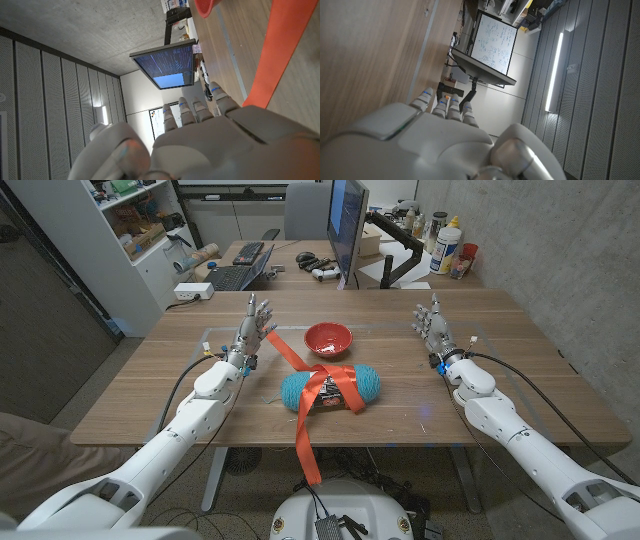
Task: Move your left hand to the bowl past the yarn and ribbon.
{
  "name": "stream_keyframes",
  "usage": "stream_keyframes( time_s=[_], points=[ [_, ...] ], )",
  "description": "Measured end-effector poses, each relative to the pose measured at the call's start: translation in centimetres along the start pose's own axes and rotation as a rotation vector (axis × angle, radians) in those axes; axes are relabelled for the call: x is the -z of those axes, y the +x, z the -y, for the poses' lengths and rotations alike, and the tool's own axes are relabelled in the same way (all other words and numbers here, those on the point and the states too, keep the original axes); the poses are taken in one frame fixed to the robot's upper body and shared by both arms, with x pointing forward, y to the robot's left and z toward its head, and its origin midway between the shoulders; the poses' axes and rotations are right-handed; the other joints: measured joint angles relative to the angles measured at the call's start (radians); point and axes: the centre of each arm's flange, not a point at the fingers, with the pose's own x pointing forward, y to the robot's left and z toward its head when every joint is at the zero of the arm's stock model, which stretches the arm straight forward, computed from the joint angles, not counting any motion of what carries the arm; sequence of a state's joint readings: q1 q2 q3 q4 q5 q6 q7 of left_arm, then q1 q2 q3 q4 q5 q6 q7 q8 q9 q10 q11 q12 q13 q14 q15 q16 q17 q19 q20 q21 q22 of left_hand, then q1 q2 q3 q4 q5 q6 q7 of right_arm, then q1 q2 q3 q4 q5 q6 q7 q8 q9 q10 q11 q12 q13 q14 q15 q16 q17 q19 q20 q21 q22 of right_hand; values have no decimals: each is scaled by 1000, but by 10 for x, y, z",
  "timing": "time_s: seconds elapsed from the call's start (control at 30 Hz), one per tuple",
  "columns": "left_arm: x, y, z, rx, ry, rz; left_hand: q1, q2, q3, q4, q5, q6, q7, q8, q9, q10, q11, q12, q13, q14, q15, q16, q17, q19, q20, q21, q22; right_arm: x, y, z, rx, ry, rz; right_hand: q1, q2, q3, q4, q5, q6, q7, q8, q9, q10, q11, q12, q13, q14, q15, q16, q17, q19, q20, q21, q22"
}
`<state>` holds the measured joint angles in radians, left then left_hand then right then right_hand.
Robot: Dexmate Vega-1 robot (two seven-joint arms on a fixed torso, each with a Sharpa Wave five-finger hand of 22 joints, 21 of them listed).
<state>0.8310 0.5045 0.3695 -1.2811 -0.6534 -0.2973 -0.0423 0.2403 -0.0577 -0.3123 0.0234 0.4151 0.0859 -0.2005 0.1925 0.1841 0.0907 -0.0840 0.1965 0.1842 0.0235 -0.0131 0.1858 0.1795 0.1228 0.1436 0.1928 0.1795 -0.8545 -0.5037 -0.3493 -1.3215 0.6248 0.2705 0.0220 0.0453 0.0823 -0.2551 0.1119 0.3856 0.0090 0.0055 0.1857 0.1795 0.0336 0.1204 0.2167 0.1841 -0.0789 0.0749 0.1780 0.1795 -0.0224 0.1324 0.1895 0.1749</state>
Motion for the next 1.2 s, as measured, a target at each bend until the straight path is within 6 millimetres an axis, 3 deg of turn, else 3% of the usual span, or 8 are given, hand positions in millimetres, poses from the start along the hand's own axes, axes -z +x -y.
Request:
stream_keyframes(
  time_s=[1.2],
  points=[
    [-10,0,-1,46,22,27,0,0,0,0,0,0,0,0,0,7,7,0,0,0,0,0,0,0,0,0,0,-12,-11,0,17,-10,24,0,0,0,0,0,0,0,0,0,-3,3,0,0,0,0,0,0,0,0,0,0]
  ],
)
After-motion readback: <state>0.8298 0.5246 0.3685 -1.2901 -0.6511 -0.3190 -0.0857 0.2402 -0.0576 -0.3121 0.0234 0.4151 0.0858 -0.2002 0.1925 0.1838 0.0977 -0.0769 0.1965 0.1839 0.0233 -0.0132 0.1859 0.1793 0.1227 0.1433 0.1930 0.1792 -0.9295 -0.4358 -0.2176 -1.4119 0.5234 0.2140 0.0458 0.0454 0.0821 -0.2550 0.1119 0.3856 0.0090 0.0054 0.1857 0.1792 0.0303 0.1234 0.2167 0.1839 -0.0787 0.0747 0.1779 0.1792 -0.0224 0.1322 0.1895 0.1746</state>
